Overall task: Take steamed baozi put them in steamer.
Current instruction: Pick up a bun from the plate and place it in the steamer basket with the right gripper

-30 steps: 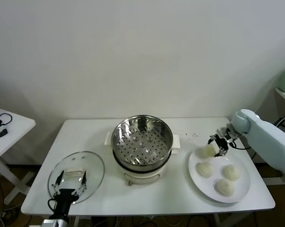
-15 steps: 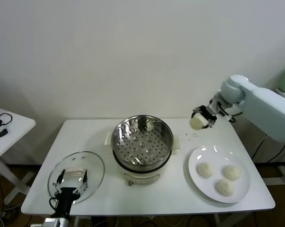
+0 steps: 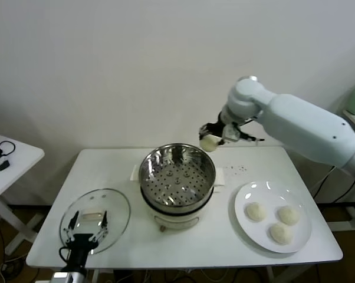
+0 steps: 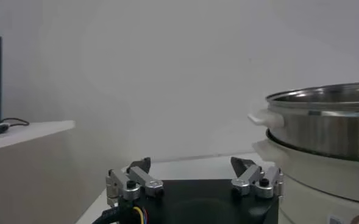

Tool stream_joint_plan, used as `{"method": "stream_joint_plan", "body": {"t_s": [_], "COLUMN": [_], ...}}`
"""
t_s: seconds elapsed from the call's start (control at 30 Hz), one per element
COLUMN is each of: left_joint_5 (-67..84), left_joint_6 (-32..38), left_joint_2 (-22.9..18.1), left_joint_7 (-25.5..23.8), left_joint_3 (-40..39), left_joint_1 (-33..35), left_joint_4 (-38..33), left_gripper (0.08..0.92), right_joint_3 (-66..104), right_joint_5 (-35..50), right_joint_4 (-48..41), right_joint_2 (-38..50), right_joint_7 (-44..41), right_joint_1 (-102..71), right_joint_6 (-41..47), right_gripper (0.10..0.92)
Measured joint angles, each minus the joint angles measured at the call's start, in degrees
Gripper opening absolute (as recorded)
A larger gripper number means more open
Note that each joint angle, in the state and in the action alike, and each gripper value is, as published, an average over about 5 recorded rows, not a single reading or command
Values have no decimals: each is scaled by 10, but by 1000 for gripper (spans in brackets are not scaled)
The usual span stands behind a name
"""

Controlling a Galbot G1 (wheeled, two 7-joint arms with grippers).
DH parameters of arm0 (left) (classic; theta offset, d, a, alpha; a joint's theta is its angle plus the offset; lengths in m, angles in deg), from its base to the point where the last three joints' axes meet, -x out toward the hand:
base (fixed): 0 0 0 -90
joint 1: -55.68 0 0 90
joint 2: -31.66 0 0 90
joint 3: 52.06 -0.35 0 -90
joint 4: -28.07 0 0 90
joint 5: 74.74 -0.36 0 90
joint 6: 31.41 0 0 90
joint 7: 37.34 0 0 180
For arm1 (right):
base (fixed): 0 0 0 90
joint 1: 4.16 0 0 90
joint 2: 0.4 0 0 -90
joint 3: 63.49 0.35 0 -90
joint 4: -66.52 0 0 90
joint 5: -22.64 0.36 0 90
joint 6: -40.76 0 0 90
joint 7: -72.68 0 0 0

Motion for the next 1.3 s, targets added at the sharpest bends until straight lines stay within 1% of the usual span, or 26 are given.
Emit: {"method": "stream_joint_plan", "body": {"t_s": [0.37,0.97,1.07,1.23,1.3], "left_joint_5": [2,6,6,6,6], "left_joint_6": [-5,-2,1,3,4], "left_joint_2": [-4,-7,-7,-8,-8], "left_joint_7": [0,0,0,3,5], "left_joint_3": [2,2,3,4,4], "left_joint_1": [11,20,23,25,26], "left_joint_4": [-5,-2,-3,-3,-2], "left_gripper": [823,823,823,823,823], "right_joint_3": [5,12,14,17,19], "right_joint_5": [-70,-122,-127,-130,-129], "right_joint_4": [-63,-123,-130,-136,-136], "right_joint_2": [-90,-143,-148,-154,-154], "right_joint_7": [2,5,6,6,4], "right_joint_1": [-49,-94,-97,-99,-99], "right_joint_6": [-24,-42,-45,-50,-50], "right_gripper": [721,733,746,806,817]}}
